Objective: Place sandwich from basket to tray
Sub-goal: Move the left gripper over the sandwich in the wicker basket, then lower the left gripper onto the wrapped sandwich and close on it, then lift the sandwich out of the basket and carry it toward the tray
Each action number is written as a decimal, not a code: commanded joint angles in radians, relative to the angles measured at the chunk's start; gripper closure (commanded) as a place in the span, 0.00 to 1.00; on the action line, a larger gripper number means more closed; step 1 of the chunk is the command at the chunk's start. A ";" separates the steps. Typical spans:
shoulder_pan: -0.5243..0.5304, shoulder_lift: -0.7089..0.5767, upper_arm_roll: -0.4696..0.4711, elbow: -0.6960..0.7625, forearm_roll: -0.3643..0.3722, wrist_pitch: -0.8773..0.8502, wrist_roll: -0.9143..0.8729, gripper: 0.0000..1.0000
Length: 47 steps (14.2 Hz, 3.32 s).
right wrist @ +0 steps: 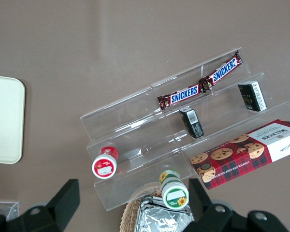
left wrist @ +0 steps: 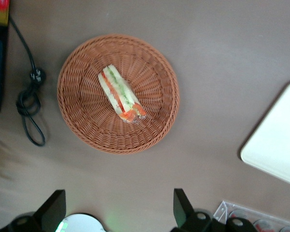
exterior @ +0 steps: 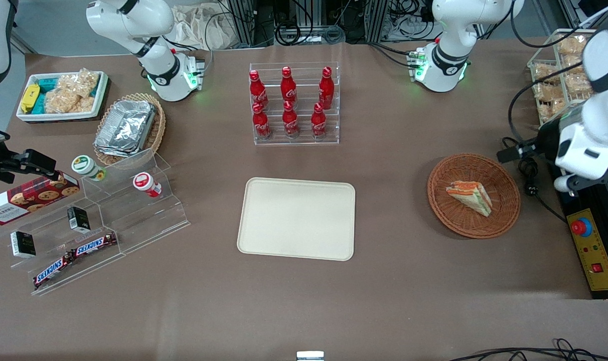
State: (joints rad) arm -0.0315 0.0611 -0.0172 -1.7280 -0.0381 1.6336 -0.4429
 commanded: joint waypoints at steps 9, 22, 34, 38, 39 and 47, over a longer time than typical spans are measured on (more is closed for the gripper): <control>0.022 0.028 0.000 -0.498 0.017 0.644 -0.402 0.00; 0.024 0.217 0.043 -0.496 0.024 0.816 -0.464 0.87; -0.016 0.065 -0.021 -0.095 0.004 0.194 -0.162 1.00; -0.021 0.112 -0.261 -0.087 0.006 0.276 -0.123 1.00; -0.021 0.138 -0.317 -0.088 0.007 0.320 -0.122 1.00; -0.077 0.429 -0.540 -0.091 0.184 0.724 -0.134 1.00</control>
State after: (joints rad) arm -0.0931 0.4245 -0.5545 -1.8477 0.1021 2.3055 -0.5862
